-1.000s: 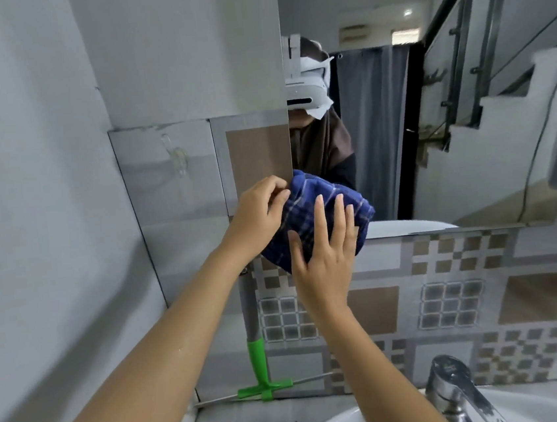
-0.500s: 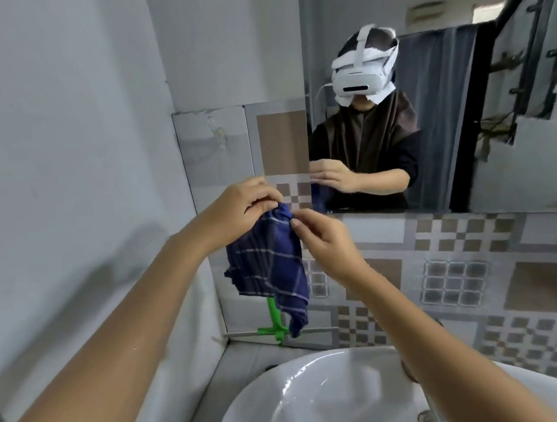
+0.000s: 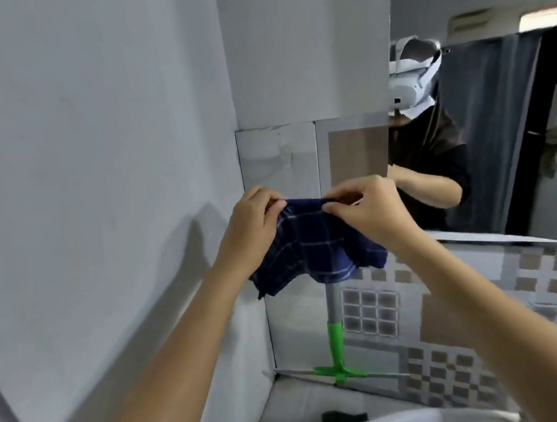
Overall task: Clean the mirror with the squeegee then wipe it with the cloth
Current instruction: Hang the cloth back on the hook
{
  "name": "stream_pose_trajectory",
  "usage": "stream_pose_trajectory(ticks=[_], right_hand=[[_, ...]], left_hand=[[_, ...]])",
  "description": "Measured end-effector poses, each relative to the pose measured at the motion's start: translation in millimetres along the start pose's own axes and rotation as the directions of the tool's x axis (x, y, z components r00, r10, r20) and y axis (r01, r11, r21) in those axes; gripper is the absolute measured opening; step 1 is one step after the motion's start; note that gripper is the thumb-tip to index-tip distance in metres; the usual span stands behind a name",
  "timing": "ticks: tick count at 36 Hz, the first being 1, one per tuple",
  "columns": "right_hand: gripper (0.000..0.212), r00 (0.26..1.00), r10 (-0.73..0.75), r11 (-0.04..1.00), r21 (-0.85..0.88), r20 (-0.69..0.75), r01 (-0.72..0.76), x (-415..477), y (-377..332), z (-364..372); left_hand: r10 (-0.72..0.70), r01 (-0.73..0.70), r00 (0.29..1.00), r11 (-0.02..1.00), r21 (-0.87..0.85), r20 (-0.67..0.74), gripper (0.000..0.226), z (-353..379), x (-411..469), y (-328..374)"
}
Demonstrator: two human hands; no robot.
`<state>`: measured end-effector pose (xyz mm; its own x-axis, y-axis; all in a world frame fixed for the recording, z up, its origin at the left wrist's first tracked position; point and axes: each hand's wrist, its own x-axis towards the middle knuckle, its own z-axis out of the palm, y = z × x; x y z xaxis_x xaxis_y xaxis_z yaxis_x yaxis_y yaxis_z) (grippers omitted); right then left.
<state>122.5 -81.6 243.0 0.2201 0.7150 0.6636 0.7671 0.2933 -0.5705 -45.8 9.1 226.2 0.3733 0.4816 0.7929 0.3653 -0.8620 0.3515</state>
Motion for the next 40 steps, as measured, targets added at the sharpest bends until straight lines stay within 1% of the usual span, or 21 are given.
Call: stream_pose_trajectory(ticks=[2,5,7,9,11,14,16,19,21,23,25,28,30,31,33,35,37,40], right_hand=[[0.011,0.993,-0.04,0.997,-0.071,-0.108,0.032,29,-11,3],[0.011,0.952,-0.131,0.986,-0.139,-0.278,0.095,72,-25,10],[0.013,0.932,-0.159,0.98,-0.165,-0.327,0.109,98,-31,16],[0.013,0.921,-0.183,0.967,-0.232,-0.345,0.105,118,-34,23],[0.014,0.921,-0.185,0.956,-0.282,-0.344,0.086,131,-35,31],[0.016,0.935,-0.175,0.942,-0.329,-0.307,0.068,139,-30,44],[0.018,0.938,-0.185,0.936,-0.343,-0.292,0.078,139,-24,51],[0.018,0.93,-0.19,0.94,-0.333,-0.314,0.08,133,-11,60],[0.017,0.927,-0.175,0.959,-0.269,-0.331,0.085,126,-4,63],[0.015,0.93,-0.139,0.984,-0.151,-0.341,0.092,117,-2,63],[0.015,0.932,-0.094,0.995,-0.064,-0.351,0.076,110,-2,62],[0.02,0.944,0.003,0.999,0.047,-0.33,0.013,101,0,59],[0.026,0.957,0.053,0.983,0.183,-0.286,0.0,93,-1,59],[0.029,0.963,0.052,0.977,0.212,-0.264,0.006,89,-1,60],[0.037,0.971,0.016,0.985,0.168,-0.237,0.025,84,1,64],[0.041,0.977,0.0,0.99,0.135,-0.212,0.03,83,4,67],[0.04,0.98,-0.012,0.993,0.115,-0.2,0.035,82,6,70],[0.037,0.973,-0.06,0.995,0.066,-0.221,0.077,81,11,75]], left_hand=[[-0.027,0.024,0.992,0.999,-0.03,-0.123,0.013,3,25,-1],[-0.045,0.033,0.956,0.998,-0.047,-0.289,0.012,4,71,-4],[-0.059,0.038,0.932,0.997,-0.067,-0.357,0.012,3,99,-7],[-0.09,0.054,0.919,0.993,-0.104,-0.383,0.013,2,119,-13],[-0.128,0.082,0.92,0.987,-0.138,-0.371,0.014,5,130,-22],[-0.155,0.113,0.921,0.984,-0.135,-0.358,0.014,11,136,-41],[-0.163,0.123,0.921,0.983,-0.133,-0.353,0.014,15,135,-52],[-0.158,0.115,0.926,0.983,-0.143,-0.344,0.014,22,127,-61],[-0.16,0.104,0.928,0.978,-0.178,-0.337,0.011,26,121,-63],[-0.162,0.088,0.929,0.97,-0.228,-0.334,0.009,28,116,-63],[-0.189,0.089,0.937,0.943,-0.321,-0.293,0.01,27,111,-62],[-0.228,0.126,0.964,0.845,-0.519,-0.136,0.015,21,100,-55],[-0.204,0.142,0.978,0.787,-0.601,-0.036,0.024,17,92,-52],[-0.191,0.152,0.982,0.766,-0.625,0.005,0.029,17,88,-53],[-0.178,0.177,0.982,0.735,-0.655,0.065,0.037,17,80,-54],[-0.172,0.191,0.981,0.728,-0.659,0.094,0.04,18,75,-55],[-0.153,0.185,0.982,0.725,-0.663,0.107,0.039,20,71,-55],[-0.123,0.181,0.983,0.721,-0.669,0.134,0.038,22,69,-57]])
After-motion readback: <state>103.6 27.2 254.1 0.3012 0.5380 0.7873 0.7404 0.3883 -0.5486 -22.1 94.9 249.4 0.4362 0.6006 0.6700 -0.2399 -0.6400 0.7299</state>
